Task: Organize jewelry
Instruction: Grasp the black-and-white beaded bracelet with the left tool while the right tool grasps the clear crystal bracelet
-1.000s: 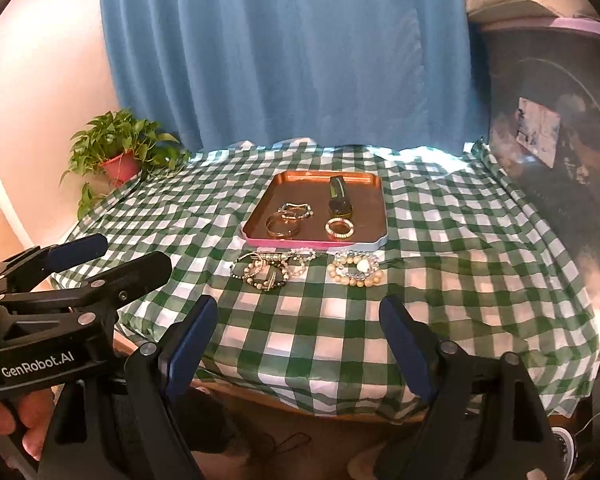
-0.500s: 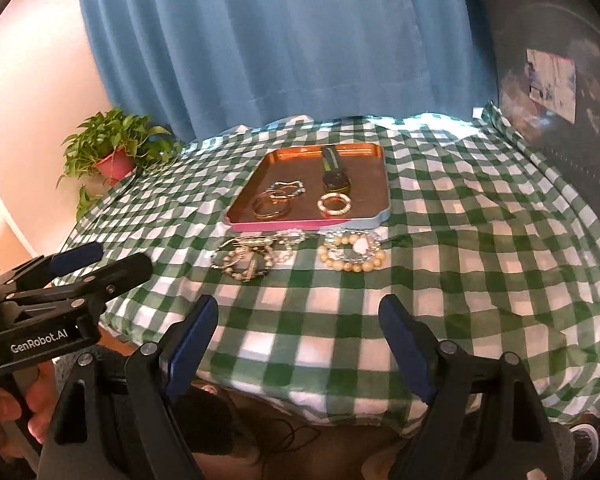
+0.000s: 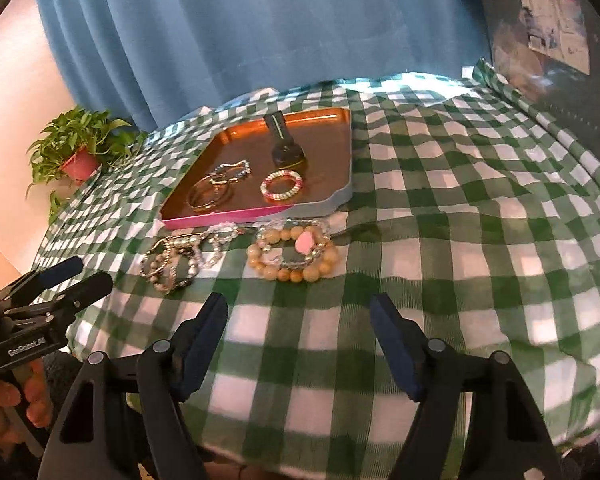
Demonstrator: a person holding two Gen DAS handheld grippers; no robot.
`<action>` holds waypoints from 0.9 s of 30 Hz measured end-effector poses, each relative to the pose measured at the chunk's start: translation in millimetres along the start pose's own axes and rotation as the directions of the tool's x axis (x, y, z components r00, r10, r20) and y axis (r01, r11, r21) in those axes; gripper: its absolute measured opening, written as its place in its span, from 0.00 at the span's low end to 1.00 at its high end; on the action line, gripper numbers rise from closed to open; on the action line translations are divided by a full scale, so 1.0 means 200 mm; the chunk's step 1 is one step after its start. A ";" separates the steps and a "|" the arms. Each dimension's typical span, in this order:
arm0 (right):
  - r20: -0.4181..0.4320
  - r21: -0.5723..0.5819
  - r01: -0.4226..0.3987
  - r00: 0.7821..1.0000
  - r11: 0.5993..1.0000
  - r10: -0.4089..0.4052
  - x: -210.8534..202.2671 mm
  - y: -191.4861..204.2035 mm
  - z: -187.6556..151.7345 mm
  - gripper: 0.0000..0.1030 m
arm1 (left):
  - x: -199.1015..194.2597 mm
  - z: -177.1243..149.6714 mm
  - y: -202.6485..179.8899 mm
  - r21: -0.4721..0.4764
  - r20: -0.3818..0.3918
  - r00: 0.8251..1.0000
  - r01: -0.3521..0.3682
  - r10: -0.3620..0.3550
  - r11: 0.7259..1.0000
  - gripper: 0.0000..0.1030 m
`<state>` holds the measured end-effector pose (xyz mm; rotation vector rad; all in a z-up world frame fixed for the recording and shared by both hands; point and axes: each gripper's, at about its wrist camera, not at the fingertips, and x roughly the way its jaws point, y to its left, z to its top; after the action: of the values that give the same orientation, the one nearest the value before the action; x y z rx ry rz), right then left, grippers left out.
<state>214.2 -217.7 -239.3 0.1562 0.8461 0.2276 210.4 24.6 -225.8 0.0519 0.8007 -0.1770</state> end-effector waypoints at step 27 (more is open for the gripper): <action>-0.110 -0.114 -0.024 0.994 0.993 0.011 0.44 -0.06 0.26 0.13 | 0.33 0.03 0.29 -0.090 -0.082 0.996 0.027 -0.034 0.996 0.10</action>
<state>311.6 -209.2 -272.0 0.0430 0.9383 0.3029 269.3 71.8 -270.5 -0.0369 0.8920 -0.1692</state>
